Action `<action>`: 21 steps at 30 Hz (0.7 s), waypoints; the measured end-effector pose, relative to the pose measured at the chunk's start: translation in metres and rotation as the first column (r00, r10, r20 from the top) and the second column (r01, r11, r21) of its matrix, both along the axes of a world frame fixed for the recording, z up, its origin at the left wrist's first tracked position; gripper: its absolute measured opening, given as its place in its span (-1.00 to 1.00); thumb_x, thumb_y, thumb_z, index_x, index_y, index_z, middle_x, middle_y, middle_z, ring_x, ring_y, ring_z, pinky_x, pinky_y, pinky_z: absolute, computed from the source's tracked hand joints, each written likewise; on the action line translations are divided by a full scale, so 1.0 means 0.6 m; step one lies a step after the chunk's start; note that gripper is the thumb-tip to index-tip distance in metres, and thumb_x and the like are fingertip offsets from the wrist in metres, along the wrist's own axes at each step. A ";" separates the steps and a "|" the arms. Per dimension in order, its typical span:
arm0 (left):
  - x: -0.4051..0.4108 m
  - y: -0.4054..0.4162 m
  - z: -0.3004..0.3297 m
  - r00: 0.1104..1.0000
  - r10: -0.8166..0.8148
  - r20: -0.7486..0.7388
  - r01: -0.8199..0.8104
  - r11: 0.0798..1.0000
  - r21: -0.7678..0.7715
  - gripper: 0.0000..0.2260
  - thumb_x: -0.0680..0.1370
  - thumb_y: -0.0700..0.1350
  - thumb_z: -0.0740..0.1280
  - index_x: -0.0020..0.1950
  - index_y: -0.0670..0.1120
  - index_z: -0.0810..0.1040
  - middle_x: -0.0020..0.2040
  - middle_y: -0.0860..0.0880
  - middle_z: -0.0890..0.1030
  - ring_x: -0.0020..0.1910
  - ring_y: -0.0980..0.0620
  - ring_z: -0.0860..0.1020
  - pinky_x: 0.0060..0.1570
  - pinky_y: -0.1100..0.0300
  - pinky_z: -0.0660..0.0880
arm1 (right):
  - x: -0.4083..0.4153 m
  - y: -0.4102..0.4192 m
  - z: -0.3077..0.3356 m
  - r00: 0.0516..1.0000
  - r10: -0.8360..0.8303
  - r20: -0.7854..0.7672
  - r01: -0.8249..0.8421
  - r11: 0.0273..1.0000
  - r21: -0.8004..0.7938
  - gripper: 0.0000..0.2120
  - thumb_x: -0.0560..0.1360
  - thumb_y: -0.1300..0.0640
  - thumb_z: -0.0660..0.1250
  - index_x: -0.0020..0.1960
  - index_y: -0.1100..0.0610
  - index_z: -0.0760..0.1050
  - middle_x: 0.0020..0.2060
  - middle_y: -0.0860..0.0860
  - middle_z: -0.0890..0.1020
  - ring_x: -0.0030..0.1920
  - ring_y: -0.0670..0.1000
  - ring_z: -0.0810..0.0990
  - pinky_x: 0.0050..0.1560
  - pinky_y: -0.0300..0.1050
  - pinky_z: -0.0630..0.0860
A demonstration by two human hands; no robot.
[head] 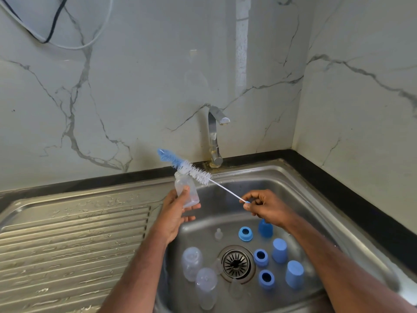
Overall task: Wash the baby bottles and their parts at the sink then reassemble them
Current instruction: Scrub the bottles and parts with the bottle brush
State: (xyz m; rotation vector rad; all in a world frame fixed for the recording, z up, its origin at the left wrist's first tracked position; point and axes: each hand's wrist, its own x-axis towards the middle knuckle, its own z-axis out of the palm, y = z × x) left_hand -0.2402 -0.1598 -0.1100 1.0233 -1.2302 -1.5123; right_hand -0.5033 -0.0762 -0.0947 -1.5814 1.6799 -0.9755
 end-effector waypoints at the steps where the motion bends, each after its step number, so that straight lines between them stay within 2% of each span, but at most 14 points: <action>1: 0.000 -0.001 -0.002 0.999 0.012 0.030 -0.012 1.000 0.002 -0.72 0.63 0.09 0.30 0.26 -0.02 0.46 0.15 -0.18 0.66 0.04 -0.15 0.70 -0.13 0.00 0.55 | -0.002 0.002 0.001 1.000 -0.003 -0.015 0.003 1.000 -0.006 -0.91 0.59 0.20 0.39 0.04 0.05 0.63 -0.45 -0.08 0.57 -0.47 -0.26 0.48 -0.46 -0.46 0.33; 4: -0.003 -0.002 -0.007 0.996 0.049 0.081 -0.049 0.999 -0.001 -0.76 0.62 0.04 0.34 0.21 -0.04 0.45 0.14 -0.15 0.65 0.03 -0.13 0.70 -0.17 0.03 0.55 | -0.004 0.004 -0.001 0.999 -0.008 -0.041 0.007 1.000 -0.017 -0.92 0.59 0.19 0.38 0.03 0.05 0.62 -0.36 -0.01 0.63 -0.45 -0.27 0.50 -0.44 -0.45 0.35; 9: -0.004 -0.005 -0.011 0.984 0.091 0.156 -0.088 0.996 -0.027 -0.71 0.59 -0.05 0.41 0.24 -0.07 0.41 0.15 -0.11 0.60 0.09 -0.14 0.65 -0.15 0.02 0.57 | -0.004 0.008 0.002 0.999 -0.007 -0.049 0.005 1.000 -0.030 -0.93 0.59 0.22 0.37 0.04 0.13 0.62 -0.31 0.02 0.64 -0.46 -0.28 0.51 -0.45 -0.47 0.35; 14: -0.005 -0.012 -0.017 0.965 0.146 0.217 -0.124 0.986 -0.110 -0.72 0.52 -0.18 0.48 0.13 -0.07 0.44 0.02 -0.04 0.59 0.00 -0.02 0.58 -0.14 0.17 0.47 | -0.009 0.004 -0.002 0.996 -0.007 -0.087 0.004 0.999 -0.037 -0.95 0.59 0.22 0.38 0.01 0.12 0.62 -0.31 -0.01 0.64 -0.42 -0.28 0.54 -0.40 -0.47 0.39; 16: -0.004 -0.015 -0.021 0.952 0.150 0.268 -0.114 0.983 -0.143 -0.66 0.46 -0.23 0.52 0.11 -0.06 0.45 0.02 -0.07 0.61 -0.01 -0.03 0.59 -0.13 0.16 0.48 | -0.012 0.001 -0.005 0.994 -0.011 -0.107 0.007 0.999 -0.038 -0.95 0.58 0.21 0.39 -0.01 0.10 0.62 -0.31 -0.02 0.65 -0.39 -0.27 0.56 -0.36 -0.45 0.41; 18: -0.004 -0.012 -0.022 0.923 0.180 0.341 -0.121 0.975 -0.186 -0.58 0.34 -0.19 0.56 0.09 -0.01 0.45 0.02 -0.07 0.61 -0.02 -0.03 0.60 -0.14 0.13 0.50 | -0.016 -0.002 -0.009 0.992 -0.014 -0.127 0.010 1.000 -0.029 -0.95 0.57 0.19 0.40 -0.03 0.06 0.62 -0.31 -0.01 0.66 -0.36 -0.26 0.58 -0.31 -0.41 0.43; 21: -0.006 -0.006 -0.022 0.884 0.221 0.412 -0.116 0.957 -0.264 -0.47 0.21 -0.12 0.46 0.14 0.10 0.44 0.00 0.02 0.59 -0.04 0.01 0.58 -0.12 0.12 0.53 | -0.019 -0.007 -0.014 0.990 -0.014 -0.143 0.013 1.000 -0.010 -0.94 0.56 0.17 0.42 -0.05 0.03 0.63 -0.31 0.01 0.68 -0.34 -0.23 0.60 -0.21 -0.30 0.44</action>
